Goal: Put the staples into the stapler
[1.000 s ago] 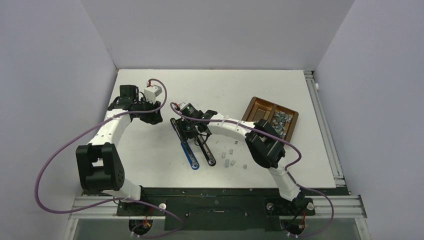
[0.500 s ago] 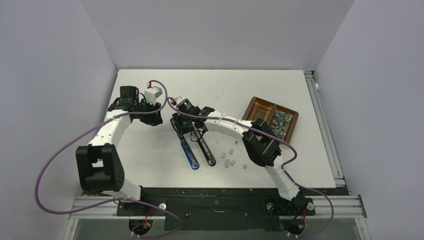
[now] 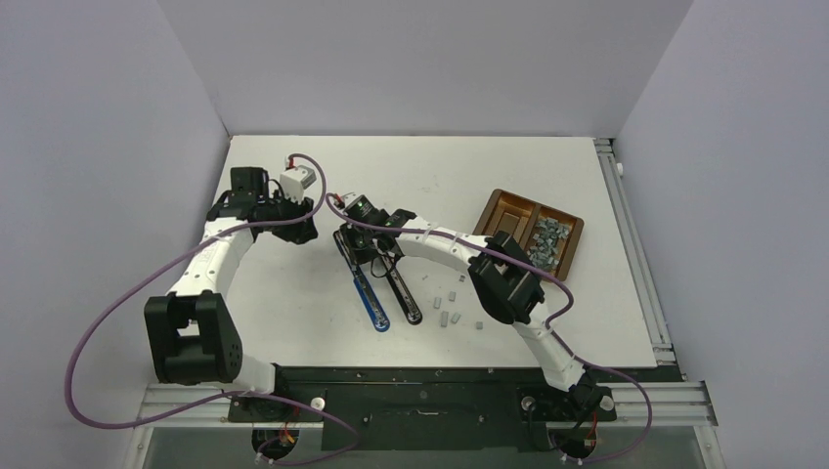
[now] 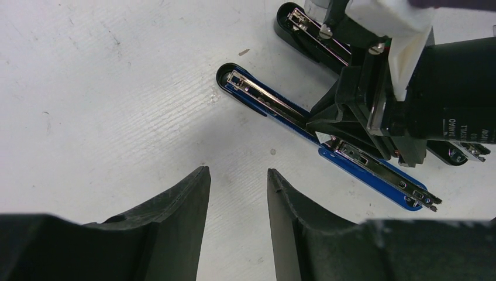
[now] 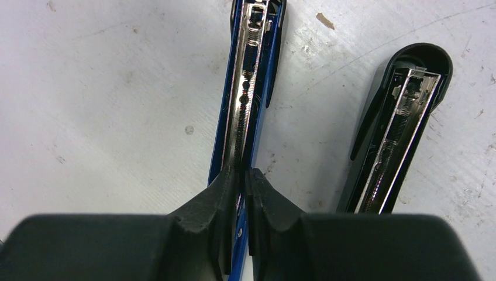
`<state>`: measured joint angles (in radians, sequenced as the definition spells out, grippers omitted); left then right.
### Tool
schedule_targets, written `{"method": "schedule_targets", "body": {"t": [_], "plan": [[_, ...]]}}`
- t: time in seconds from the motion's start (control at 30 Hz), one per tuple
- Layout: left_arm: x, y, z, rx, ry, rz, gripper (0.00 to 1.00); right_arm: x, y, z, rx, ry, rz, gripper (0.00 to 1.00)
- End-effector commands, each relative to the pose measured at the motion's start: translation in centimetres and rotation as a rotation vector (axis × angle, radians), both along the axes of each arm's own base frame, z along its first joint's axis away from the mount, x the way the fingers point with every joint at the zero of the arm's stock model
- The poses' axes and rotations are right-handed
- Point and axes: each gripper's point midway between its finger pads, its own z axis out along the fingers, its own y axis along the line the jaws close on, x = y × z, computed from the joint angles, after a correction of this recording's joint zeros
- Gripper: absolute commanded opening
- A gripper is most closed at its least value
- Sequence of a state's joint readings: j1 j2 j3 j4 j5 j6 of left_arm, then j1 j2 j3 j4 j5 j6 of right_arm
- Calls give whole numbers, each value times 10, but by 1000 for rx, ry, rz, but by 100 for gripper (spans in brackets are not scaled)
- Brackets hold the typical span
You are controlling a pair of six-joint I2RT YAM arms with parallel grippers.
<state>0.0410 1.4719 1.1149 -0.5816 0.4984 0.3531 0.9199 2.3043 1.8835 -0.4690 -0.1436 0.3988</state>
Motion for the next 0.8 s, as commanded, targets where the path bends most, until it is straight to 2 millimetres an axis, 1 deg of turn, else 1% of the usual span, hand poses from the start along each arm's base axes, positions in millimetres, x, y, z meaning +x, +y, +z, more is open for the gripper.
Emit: {"method": "schedule_targets", "body": {"t": [0.0, 0.13, 0.3, 0.43, 0.6, 0.77], "plan": [[-4, -3, 18, -16, -54, -22, 38, 5, 6, 31, 35, -52, 0, 11], [-7, -2, 20, -10, -67, -28, 38, 1, 6, 41, 42, -60, 0, 10], [-9, -2, 20, -11, -74, -30, 38, -4, 7, 58, 56, -86, -2, 10], [-8, -3, 21, -16, -77, -31, 38, -5, 4, 69, 59, -101, -10, 10], [-9, -3, 21, -17, -79, -32, 38, -8, -2, 77, 63, -111, -20, 9], [-10, -4, 20, -21, -78, -37, 38, -14, -5, 76, 42, -119, -19, 13]]}}
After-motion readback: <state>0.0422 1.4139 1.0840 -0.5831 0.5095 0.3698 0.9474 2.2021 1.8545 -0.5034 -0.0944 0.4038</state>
